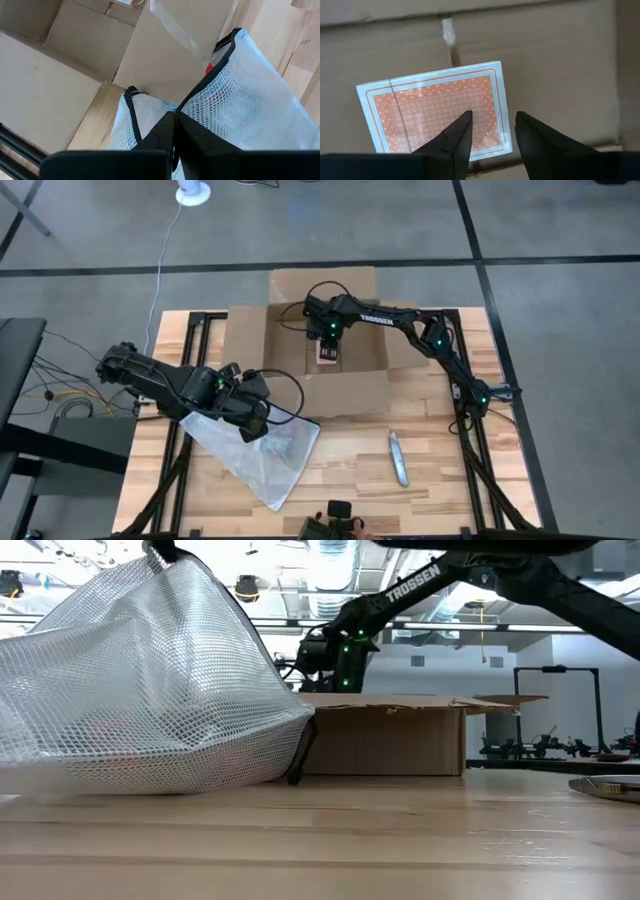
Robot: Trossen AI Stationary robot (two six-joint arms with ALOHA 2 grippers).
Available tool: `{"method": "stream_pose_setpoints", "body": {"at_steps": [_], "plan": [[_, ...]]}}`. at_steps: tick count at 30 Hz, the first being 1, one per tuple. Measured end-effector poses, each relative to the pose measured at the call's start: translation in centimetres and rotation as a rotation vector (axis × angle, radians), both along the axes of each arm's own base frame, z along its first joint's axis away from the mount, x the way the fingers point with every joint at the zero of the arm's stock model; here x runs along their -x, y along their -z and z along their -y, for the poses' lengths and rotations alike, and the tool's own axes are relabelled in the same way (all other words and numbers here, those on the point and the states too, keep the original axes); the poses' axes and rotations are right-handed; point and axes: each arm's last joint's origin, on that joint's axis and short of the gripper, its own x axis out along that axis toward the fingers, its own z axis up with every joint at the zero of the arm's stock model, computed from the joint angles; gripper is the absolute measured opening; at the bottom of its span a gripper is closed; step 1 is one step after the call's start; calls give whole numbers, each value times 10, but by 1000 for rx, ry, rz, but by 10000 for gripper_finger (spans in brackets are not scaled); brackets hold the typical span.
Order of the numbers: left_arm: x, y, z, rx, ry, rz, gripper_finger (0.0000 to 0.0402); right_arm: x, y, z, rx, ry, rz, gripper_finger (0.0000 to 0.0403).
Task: Unpack boxes
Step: Put the white game cards into the transparent zip bag
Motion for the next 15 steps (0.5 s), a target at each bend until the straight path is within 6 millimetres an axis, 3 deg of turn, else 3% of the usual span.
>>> {"method": "stream_pose_setpoints", "body": {"at_steps": [4, 15], "plan": [[0, 0, 0, 0, -1, 1, 0, 2, -5, 7, -1, 61, 7, 122], [-1, 0, 0, 1, 2, 5, 0, 4, -46, 6, -5, 25, -16, 121]]}}
